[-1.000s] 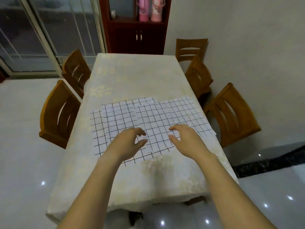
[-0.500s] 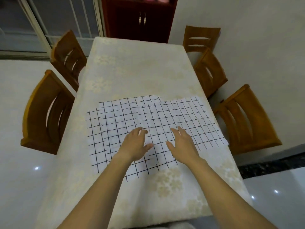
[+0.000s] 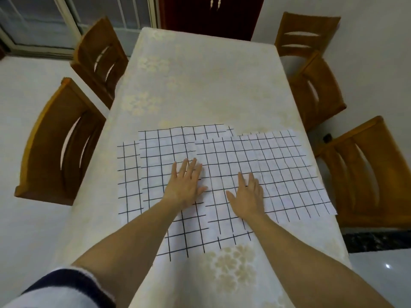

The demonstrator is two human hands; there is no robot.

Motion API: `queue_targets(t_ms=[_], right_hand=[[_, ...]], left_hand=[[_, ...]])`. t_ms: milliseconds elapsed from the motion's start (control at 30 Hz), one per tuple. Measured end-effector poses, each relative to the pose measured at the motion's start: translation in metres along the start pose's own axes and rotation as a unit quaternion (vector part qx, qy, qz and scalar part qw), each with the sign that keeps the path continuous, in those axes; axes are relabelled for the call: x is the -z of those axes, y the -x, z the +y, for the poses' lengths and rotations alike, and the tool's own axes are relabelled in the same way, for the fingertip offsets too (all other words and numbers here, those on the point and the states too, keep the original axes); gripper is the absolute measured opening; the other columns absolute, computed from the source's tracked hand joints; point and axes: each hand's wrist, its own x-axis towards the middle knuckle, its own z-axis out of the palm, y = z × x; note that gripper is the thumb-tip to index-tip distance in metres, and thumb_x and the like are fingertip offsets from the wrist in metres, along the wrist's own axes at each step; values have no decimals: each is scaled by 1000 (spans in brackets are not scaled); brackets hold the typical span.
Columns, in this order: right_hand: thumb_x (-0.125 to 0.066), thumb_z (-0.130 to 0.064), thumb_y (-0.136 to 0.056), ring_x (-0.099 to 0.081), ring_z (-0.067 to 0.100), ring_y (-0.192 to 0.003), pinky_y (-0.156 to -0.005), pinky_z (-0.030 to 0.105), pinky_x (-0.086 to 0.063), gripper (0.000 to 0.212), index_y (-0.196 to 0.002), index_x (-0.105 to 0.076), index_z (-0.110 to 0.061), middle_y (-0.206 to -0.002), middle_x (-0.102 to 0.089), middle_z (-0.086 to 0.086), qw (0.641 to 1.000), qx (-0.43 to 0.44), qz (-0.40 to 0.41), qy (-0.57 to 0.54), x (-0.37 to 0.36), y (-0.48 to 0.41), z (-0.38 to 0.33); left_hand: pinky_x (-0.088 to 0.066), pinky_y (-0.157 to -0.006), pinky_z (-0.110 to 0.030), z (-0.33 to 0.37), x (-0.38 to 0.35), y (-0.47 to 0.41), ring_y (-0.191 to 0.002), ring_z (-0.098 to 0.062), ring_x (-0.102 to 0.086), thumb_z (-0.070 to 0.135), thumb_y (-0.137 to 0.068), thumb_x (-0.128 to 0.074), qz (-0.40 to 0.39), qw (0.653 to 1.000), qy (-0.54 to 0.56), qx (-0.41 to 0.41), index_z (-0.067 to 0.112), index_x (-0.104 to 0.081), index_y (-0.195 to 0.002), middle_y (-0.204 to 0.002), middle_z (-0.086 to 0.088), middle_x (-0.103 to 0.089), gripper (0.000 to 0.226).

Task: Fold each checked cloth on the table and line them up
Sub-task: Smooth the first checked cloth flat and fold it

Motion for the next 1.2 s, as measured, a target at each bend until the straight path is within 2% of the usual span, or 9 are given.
queue_targets(t_ms=[100,267,533,633,733,833,1000,1100,1200], right_hand=[[-30,-77,-89,17,37,-149,-119,53,8,94,-157,11,-26,-163,21,13,999,-21,-14,23,-16,-11,-1],[0,-84,-85,29,39,-145,-118,61,10,93,-153,23,-25,-159,30,13,998,-30,9,56,-47,-11,-3],[-1,-80,-88,29,38,-145,-118,61,7,90,-153,22,-22,-159,29,15,993,36,27,110,-52,-16,1],[-4,-81,-88,29,39,-145,-119,61,7,90,-154,22,-24,-159,29,15,988,87,7,125,-49,-10,3],[-3,-82,-88,31,38,-145,-119,61,8,91,-152,25,-26,-158,32,13,978,147,-10,151,-46,-3,8],[-10,-82,-89,27,36,-146,-120,59,5,90,-155,17,-27,-161,26,11,962,212,-20,169,-45,7,11],[-15,-80,-92,24,31,-148,-120,56,-1,84,-155,15,-34,-163,21,7,923,320,-56,207,-41,30,18],[-17,-78,-93,27,27,-148,-120,51,4,79,-153,17,-39,-163,24,1,895,378,-81,221,-35,40,29],[-18,-75,-95,22,22,-150,-120,45,10,72,-154,10,-44,-164,20,-5,866,438,-94,224,-24,45,40]], left_hand=[[13,-122,-55,-16,-29,-5,-150,-27,30,74,-95,4,-9,1000,-3,0,21,25,-155,-163,-2,33,83],[8,-124,-52,-23,-46,-8,-150,-18,29,76,-95,-2,44,998,40,-2,24,16,-159,-165,6,27,84],[6,-126,-44,-27,-45,-9,-152,-5,20,77,-95,-21,93,985,144,-9,24,10,-161,-167,12,16,90],[-5,-127,-44,-29,-41,-7,-155,-7,3,66,-97,-43,164,950,264,-11,20,-5,-162,-170,7,3,88],[-14,-126,-43,-28,-31,-4,-155,-14,-11,55,-98,-54,222,887,395,86,20,-14,-161,-169,5,-8,83],[-22,-124,-47,-28,-23,-4,-153,-19,-19,49,-99,-54,211,860,436,160,19,-18,-160,-167,-1,-16,77],[-39,-112,-40,-36,-15,-5,-135,-26,-43,29,-99,-62,217,861,433,158,10,-39,-149,-150,-11,-40,58],[-40,-108,-37,-41,-8,-4,-133,-27,-45,30,-98,-63,218,872,406,167,10,-43,-147,-148,-12,-43,56],[-33,-117,-43,-45,-9,1,-144,-30,-35,42,-97,-63,178,911,333,165,12,-35,-153,-160,-12,-33,69]])
